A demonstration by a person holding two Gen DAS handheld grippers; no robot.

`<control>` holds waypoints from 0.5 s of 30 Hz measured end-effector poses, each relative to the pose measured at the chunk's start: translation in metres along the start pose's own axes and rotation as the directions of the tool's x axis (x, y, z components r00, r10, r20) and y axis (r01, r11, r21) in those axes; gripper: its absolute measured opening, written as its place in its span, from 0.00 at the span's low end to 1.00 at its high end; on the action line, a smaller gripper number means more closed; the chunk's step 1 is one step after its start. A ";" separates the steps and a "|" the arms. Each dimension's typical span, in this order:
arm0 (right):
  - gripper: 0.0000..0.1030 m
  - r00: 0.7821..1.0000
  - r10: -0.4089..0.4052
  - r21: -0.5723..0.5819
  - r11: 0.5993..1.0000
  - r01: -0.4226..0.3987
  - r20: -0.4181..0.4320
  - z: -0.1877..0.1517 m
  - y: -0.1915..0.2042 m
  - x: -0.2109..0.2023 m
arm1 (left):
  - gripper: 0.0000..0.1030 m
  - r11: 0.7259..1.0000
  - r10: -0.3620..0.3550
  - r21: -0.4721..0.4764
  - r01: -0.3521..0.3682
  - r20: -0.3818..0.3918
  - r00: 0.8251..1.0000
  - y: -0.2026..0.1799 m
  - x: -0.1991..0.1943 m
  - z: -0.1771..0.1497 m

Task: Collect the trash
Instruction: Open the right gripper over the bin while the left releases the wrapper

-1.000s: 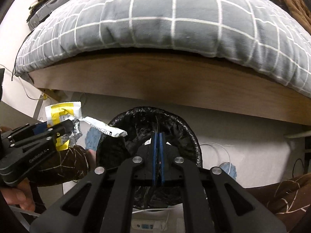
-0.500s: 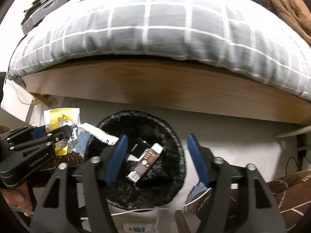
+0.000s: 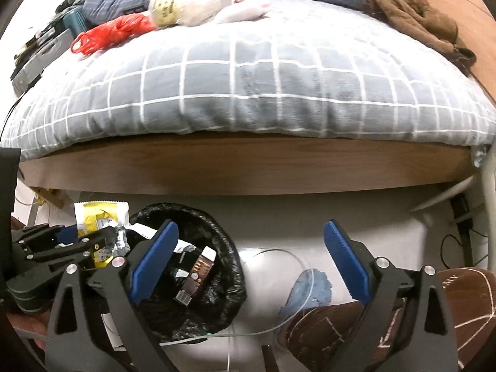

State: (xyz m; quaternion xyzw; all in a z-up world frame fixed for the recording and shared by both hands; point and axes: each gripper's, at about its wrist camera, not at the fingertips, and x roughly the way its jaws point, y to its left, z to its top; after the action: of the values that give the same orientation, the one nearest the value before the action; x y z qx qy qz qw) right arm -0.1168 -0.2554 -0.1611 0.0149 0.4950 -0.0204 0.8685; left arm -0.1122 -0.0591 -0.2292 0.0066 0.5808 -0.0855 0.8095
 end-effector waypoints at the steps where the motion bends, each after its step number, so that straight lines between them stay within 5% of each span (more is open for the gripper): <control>1: 0.88 1.000 -0.004 0.005 1.000 0.004 0.004 0.000 -0.004 -0.002 | 0.33 1.000 -0.005 0.003 0.005 -0.001 1.000 -0.002 0.000 0.000; 6: 0.88 1.000 -0.016 0.041 0.999 0.016 0.015 0.000 -0.016 -0.005 | 0.37 1.000 -0.016 0.012 0.016 0.009 1.000 -0.013 -0.003 -0.004; 15: 0.88 1.000 -0.012 0.033 0.999 0.012 0.025 0.000 -0.009 -0.007 | 0.69 0.999 0.030 -0.013 -0.030 0.053 0.998 -0.002 -0.021 -0.003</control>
State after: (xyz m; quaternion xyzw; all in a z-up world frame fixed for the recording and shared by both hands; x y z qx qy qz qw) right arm -0.1207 -0.2641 -0.1553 0.0260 0.4838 -0.0340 0.8742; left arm -0.1223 -0.0584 -0.2106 0.0080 0.5593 -0.0698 0.8260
